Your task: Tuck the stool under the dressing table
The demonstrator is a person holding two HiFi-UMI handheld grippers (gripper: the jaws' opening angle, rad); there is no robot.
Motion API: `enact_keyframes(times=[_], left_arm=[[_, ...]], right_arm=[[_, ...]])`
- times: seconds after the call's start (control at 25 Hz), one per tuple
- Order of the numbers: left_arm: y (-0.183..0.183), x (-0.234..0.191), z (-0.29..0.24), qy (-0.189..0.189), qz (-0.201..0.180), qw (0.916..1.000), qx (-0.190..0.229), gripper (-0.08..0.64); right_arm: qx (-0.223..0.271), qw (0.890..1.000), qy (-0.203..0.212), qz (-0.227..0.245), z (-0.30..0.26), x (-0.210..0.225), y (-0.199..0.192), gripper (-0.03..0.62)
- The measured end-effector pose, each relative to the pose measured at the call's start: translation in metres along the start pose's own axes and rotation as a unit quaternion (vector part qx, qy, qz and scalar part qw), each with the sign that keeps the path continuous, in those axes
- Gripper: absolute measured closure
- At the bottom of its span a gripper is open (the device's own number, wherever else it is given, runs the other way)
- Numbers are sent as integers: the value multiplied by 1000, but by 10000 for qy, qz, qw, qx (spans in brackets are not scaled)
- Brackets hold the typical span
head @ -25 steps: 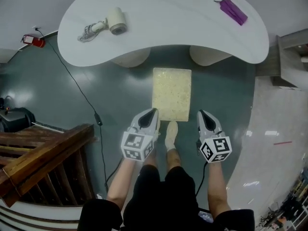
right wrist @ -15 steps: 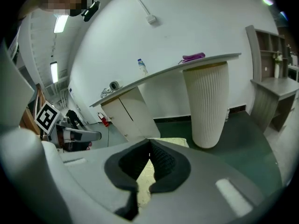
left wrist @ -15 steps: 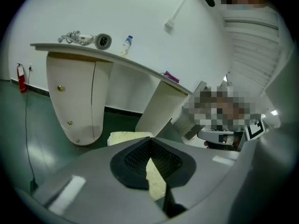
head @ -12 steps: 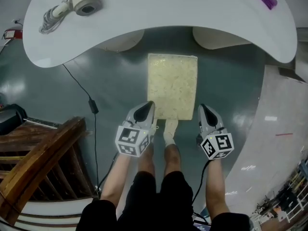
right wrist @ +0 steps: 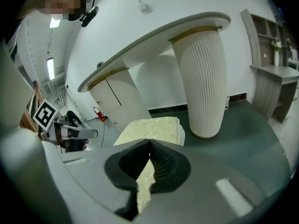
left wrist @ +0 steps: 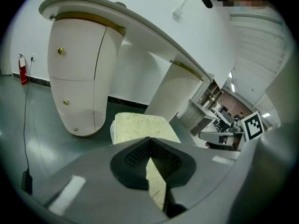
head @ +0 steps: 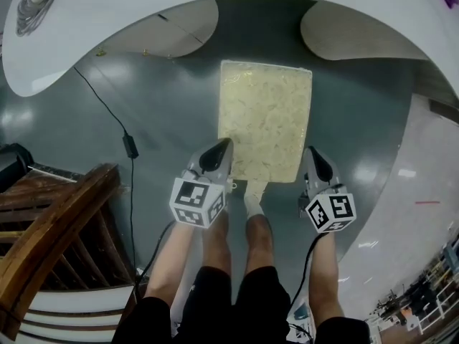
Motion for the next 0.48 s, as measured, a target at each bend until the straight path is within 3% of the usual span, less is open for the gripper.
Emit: enact_keyframes(times=[0.36,0.48], left_arm=[[-42,-24,-37,141,-43,9999,-77,549],[-49,-31,-47,78,18,10000,-42,504]], right_arm=[[81,9998,50,-191,-34,32,-37,586],[236,9989,108,-392,-42,39,-44,567]])
Point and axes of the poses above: the fingertips, and each gripper's own axes: z backward along the fingers, x to its right, y out of its top, the point moved 6 cm from there along z, backward along the fingers, and after that the axes turned 7 degrees about -z, right-handed, at the moved point
